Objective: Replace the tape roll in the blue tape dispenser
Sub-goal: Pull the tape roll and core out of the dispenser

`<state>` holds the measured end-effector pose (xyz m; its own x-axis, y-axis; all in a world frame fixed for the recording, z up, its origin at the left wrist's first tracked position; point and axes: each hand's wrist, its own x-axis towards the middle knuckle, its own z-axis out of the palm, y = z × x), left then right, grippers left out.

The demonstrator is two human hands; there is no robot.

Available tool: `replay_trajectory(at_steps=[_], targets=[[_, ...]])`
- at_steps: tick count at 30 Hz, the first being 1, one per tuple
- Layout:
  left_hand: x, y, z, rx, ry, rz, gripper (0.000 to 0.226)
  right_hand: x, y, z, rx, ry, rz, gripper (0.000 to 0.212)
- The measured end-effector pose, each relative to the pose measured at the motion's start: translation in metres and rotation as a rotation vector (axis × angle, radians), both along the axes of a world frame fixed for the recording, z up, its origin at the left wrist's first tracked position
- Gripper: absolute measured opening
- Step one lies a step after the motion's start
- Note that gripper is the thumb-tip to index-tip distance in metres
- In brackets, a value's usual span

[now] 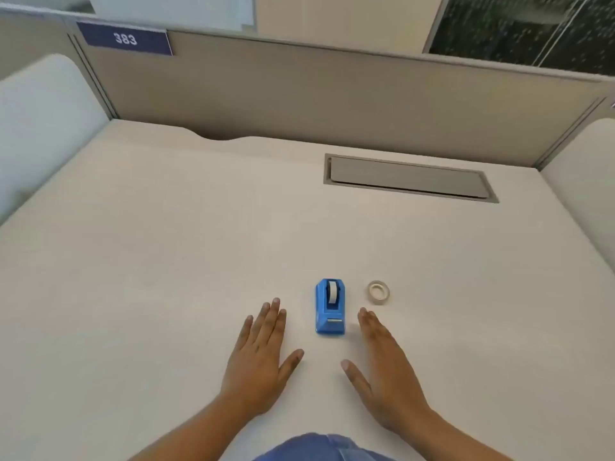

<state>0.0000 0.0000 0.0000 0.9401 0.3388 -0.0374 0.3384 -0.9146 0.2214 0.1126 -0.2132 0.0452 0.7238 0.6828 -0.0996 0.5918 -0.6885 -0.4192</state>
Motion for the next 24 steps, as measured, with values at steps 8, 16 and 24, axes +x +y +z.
replay_trajectory(at_steps=[8, 16, 24], targets=[[-0.008, 0.000, 0.002, -0.004, 0.037, 0.019, 0.078, -0.006, -0.012, -0.024, -0.074, 0.015, 0.034, 0.075], [-0.008, -0.001, 0.003, -0.033, 0.007, 0.024, 0.076, 0.014, 0.004, -0.002, 0.157, 0.181, -0.073, 0.069], [-0.008, -0.001, 0.005, -0.061, 0.038, 0.023, 0.077, 0.067, 0.052, 0.044, 0.147, 0.186, 0.013, 0.054]])
